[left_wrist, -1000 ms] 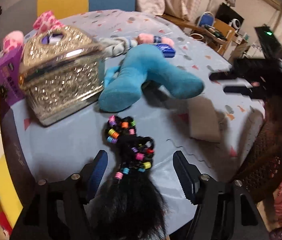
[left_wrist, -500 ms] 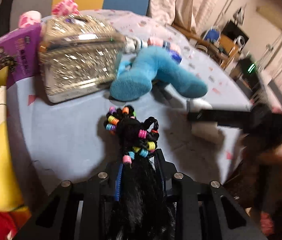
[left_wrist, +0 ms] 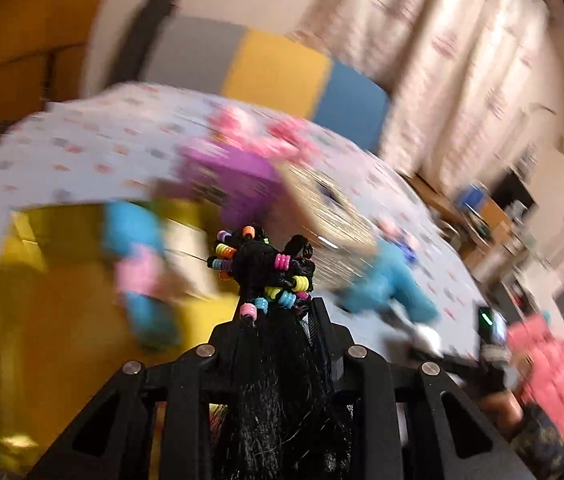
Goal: Organize soft objects
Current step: 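Carry the hair piece over the gold tray with the left tool while the right grasps the white block, then lower the hair piece into the gold tray and open the left tool while the right carries the block over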
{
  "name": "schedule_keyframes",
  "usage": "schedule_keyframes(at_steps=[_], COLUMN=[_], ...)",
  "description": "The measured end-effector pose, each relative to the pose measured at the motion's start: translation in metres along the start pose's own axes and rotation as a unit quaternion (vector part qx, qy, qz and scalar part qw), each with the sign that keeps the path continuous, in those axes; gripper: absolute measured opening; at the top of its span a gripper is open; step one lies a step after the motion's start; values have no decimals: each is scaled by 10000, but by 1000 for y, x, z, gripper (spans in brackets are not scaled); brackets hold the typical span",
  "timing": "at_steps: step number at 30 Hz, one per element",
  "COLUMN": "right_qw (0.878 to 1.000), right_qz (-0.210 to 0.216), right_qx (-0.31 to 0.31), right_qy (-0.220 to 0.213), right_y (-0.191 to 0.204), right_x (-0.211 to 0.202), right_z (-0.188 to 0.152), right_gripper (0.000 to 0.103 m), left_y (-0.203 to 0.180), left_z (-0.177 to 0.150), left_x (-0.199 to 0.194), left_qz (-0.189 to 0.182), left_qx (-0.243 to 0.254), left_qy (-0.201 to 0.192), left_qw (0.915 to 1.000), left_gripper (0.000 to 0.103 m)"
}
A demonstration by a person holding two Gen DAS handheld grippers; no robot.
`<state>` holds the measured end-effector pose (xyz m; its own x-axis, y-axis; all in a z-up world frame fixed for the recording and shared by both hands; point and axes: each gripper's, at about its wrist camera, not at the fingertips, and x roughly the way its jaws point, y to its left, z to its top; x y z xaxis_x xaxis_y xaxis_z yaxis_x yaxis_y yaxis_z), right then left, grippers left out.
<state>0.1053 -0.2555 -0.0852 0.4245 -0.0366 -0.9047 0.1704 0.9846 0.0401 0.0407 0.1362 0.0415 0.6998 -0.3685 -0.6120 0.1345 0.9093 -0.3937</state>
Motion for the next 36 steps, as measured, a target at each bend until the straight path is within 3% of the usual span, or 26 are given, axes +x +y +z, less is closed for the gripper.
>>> schedule_keyframes(at_steps=[4,8,13,18,20,21,22,23,26,32,36], right_qw=[9999,9997,9995,9994,9993,9993,9993,9993,9991,9988,9976], right_qz=[-17,-38,-49,-87,-96,-93,-94,-95,-112,-23,244], right_qx=[-115,-222,-282,-328,-343,-346,-347,-354,-392,-487,-647], right_qy=[-85,-115,-119,-108,-105,-105,-103,-98,-96,-75,-29], right_y=[4,8,11,12,13,12,12,13,14,18,29], right_x=[-2,-4,-5,-5,-5,-5,-5,-5,-5,-9,-15], right_z=[-4,-6,-8,-7,-8,-7,-7,-7,-7,-12,-22], right_gripper=[65,65,65,64,64,64,64,64,64,62,61], left_y=[58,107,156,158,160,161,162,162,161,143,117], left_z=[18,27,34,42,43,44,45,46,44,29,13], left_x=[-11,3,30,63,76,80,83,84,73,41,21], left_qz=[771,1424,1620,1665,1667,1641,1661,1728,1719,2056,2237], left_qx=[-349,-481,-976,-996,-1054,-1061,-1070,-1093,-1184,-1017,-727], left_qy=[-162,42,251,390,482,494,485,461,313,80,-122], left_qw=[9963,9886,9816,9802,9792,9795,9791,9778,9775,9733,9719], left_gripper=[28,28,28,32,42,56,63,63,64,66,82])
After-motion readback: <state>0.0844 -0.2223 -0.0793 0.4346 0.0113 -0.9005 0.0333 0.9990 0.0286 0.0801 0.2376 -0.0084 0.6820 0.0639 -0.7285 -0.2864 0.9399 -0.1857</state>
